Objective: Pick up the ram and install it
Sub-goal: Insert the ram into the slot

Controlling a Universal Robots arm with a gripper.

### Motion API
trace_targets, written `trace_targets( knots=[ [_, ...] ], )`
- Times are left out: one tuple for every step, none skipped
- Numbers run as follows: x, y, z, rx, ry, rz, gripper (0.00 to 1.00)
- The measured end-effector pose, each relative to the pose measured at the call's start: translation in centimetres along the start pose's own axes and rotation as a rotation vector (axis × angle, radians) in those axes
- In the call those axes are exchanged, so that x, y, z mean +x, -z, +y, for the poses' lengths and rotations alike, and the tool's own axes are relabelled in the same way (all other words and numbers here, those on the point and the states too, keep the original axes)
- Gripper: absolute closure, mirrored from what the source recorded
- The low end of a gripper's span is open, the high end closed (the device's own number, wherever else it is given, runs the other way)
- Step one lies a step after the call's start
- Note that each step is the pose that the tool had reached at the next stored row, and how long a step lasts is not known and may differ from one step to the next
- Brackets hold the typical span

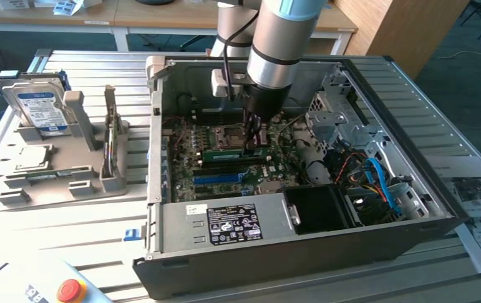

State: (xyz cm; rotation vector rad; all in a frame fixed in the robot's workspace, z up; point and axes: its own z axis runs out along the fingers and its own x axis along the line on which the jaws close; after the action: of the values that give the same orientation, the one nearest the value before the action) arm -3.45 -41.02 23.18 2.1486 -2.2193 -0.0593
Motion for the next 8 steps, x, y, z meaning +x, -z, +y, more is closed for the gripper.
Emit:
trace_targets(
  knots=[
    [0.0,-0.02,0.0,0.0001,0.0,-0.0001,0.88],
    [0.0,-0.01,0.01,0.0,0.0,0.0,0.88],
    [0.0,-0.01,0.0,0.0,0.0,0.0,0.88],
    [0.0,-0.01,0.01,0.0,0.0,0.0,0.88],
    [0.0,-0.01,0.01,0.0,0.0,0.0,0.88],
    [0.0,-0.02,0.01,0.0,0.0,0.0,0.88],
    [0.0,-0.07,0.0,0.0002,0.0,-0.0004,0.88],
    [-0.01,-0.11,0.0,0.0001,0.0,-0.0004,0.88]
  ],
)
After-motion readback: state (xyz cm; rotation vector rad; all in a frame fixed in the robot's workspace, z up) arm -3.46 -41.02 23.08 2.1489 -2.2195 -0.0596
